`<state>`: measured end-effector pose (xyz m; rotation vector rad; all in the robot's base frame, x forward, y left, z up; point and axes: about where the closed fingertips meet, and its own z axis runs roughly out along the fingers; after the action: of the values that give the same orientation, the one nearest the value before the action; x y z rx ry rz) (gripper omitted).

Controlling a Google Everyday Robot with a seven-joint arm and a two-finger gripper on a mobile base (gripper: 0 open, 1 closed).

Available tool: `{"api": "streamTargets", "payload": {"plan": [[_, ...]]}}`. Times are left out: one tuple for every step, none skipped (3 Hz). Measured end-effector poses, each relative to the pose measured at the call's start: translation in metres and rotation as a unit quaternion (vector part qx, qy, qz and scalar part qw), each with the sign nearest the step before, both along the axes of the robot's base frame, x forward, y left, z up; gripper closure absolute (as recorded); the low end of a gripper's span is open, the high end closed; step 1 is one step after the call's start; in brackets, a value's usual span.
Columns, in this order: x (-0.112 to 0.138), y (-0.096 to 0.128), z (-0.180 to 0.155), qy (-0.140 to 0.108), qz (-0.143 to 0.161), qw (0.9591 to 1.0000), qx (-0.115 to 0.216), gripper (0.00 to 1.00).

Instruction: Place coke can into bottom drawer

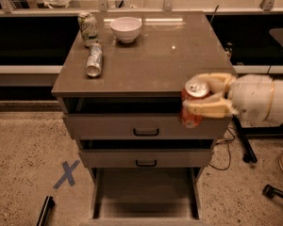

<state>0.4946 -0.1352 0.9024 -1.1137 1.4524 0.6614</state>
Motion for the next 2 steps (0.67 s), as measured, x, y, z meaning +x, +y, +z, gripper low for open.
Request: {"api": "streamTargets", "payload": {"plan": [[-0.019, -0.003, -0.073, 0.006, -0.04, 0.9991, 0.008, 1.0], [-0.039, 0.003, -0.107, 0.027, -0.039, 0.9989, 0.001, 1.0]]}}
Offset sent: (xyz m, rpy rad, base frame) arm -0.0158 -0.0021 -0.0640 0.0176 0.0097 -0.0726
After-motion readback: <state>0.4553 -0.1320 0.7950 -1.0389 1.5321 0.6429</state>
